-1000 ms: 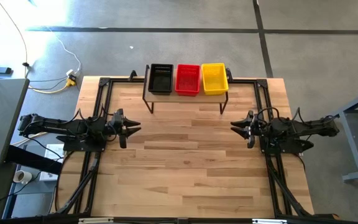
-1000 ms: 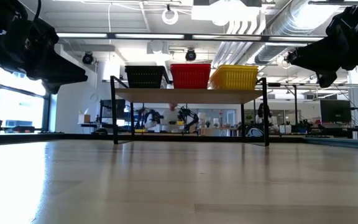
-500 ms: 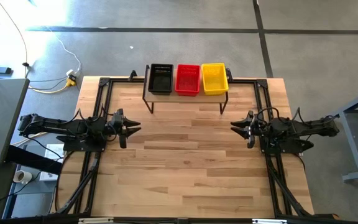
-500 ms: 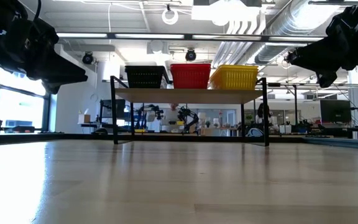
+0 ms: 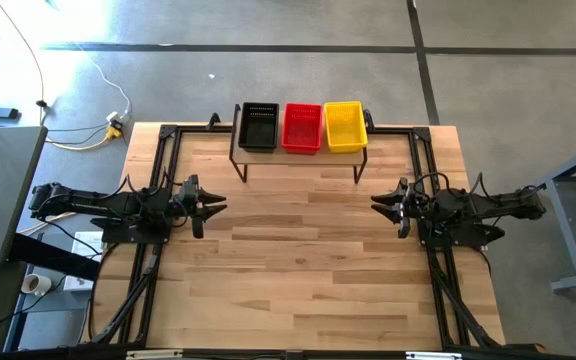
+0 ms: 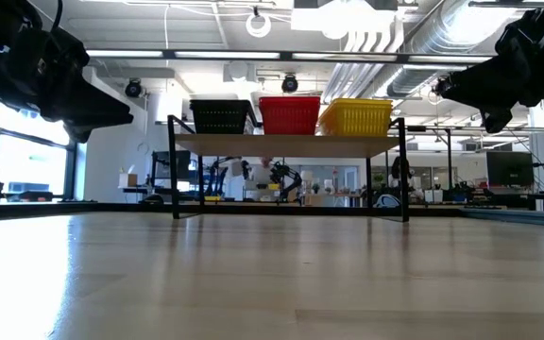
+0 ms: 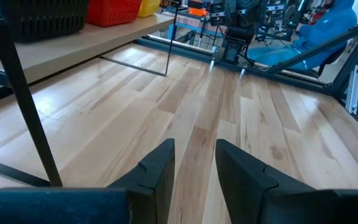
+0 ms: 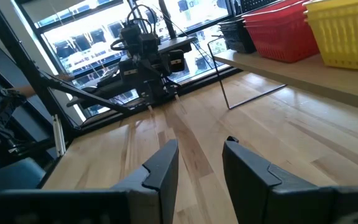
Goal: Stack baskets on shelf by color
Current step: Return to Home Position
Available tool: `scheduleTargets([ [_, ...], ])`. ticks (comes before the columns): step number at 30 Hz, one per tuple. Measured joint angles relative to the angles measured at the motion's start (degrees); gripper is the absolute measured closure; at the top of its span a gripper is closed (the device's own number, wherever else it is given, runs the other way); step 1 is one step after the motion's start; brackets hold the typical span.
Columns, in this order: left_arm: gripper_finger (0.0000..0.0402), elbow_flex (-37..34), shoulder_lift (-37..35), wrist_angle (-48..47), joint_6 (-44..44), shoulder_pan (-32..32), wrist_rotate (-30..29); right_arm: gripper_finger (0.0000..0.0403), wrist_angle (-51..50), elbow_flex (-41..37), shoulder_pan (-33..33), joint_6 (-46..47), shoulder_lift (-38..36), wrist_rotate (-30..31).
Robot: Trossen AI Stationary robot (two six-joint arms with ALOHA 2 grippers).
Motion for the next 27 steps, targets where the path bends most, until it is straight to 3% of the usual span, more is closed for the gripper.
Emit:
scheduleTargets([
  [27, 0.0295, 0.0, 0.0, 0.01, -0.01, -0.57, -0.02, 0.0291, 0.0, 0.0, 0.0, 0.0, 0.02, 0.04],
])
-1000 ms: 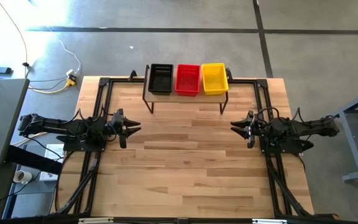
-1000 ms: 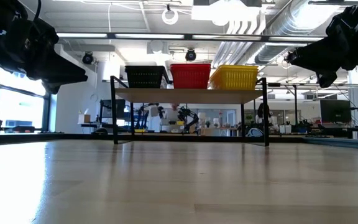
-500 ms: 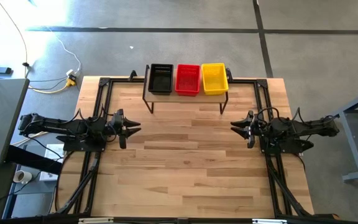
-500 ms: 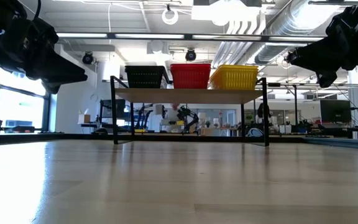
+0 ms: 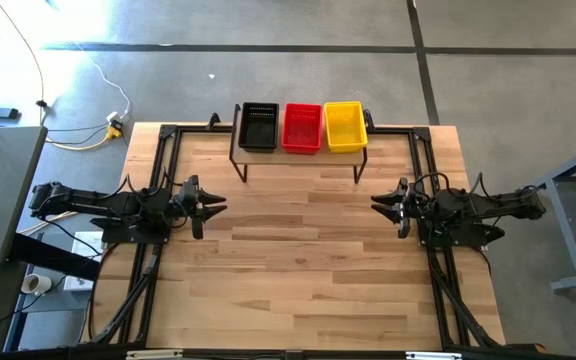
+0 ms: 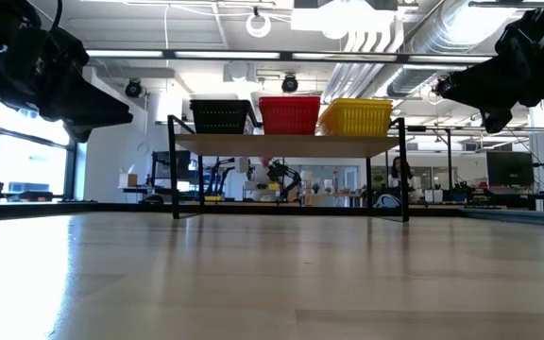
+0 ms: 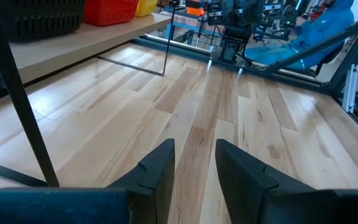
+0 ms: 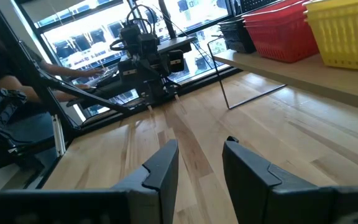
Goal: Stack baskets on shelf by color
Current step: Return to Home Position
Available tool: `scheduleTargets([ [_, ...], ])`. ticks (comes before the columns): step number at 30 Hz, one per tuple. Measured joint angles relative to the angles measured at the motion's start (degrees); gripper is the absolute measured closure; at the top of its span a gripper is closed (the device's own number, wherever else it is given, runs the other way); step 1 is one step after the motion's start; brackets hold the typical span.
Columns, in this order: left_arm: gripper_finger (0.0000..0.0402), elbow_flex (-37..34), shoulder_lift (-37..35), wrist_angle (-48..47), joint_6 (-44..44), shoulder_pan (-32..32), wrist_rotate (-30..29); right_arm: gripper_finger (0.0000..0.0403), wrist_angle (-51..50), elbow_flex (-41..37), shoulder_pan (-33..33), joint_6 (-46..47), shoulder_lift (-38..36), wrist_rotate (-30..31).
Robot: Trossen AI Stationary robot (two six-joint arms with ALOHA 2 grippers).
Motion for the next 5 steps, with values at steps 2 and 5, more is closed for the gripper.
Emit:
scheduleTargets([
  [2, 0.0295, 0.0, 0.0, -0.01, -0.02, 0.0, 0.0, 0.0291, 0.0, 0.0, 0.01, 0.0, 0.0, 0.0],
  [5, 0.0295, 0.0, 0.0, -0.01, 0.02, 0.0, 0.0, 0.0291, 0.0, 0.0, 0.02, 0.0, 0.0, 0.0],
])
